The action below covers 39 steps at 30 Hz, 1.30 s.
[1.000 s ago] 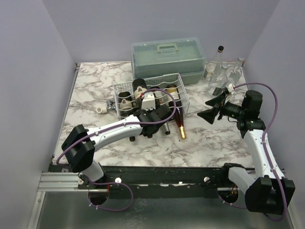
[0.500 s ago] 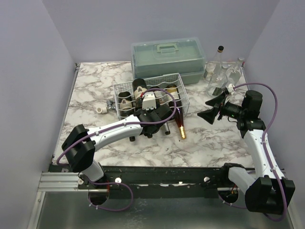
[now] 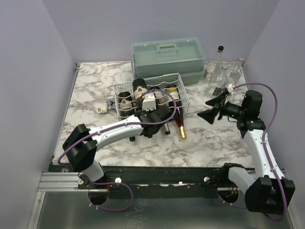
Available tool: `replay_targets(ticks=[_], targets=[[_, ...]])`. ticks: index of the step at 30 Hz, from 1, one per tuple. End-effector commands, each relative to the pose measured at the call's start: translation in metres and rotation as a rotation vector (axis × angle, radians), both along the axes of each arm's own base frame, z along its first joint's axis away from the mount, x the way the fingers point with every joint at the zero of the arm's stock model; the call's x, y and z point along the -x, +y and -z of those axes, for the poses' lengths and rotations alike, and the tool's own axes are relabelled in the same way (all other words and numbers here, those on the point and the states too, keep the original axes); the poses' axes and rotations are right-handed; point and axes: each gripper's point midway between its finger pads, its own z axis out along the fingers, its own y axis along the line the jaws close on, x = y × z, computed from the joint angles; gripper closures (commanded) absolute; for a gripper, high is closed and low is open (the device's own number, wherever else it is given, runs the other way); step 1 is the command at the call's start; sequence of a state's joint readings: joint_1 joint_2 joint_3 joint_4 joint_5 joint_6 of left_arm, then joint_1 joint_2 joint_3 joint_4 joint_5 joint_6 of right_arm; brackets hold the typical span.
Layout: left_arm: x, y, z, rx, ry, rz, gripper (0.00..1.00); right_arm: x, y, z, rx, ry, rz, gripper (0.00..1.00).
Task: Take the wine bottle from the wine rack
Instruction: Pick up the wine bottle from the wine rack.
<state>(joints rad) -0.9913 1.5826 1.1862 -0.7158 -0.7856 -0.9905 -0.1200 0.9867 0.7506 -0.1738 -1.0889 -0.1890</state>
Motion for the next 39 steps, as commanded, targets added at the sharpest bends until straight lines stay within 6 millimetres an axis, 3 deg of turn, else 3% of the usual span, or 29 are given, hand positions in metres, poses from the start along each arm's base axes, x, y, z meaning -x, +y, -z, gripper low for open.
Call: replay_targets(ticks=[1,13,25,27,35,39], targets=[[-0.002,0.004,0.006,-0.014,-0.006,-0.016,0.43,0.001,-0.003,0.004,0.015,-0.002,0.017,0.07],[-0.001,0.003,0.007,-0.006,-0.002,-0.011,0.54,0.002,-0.003,0.003,0.018,-0.008,0.016,0.07],[-0.001,0.002,0.005,0.002,-0.009,-0.01,0.58,0.001,-0.004,0.004,0.021,-0.008,0.018,0.07],[-0.001,0.003,0.005,0.001,-0.009,-0.012,0.62,0.002,-0.004,0.004,0.021,-0.008,0.017,0.07],[0.0,0.003,-0.002,0.022,-0.019,-0.003,0.98,0.001,-0.004,0.004,0.022,-0.008,0.017,0.07],[0.003,0.005,-0.011,0.041,-0.033,0.01,1.0,0.001,-0.004,0.004,0.022,-0.009,0.016,0.07]])
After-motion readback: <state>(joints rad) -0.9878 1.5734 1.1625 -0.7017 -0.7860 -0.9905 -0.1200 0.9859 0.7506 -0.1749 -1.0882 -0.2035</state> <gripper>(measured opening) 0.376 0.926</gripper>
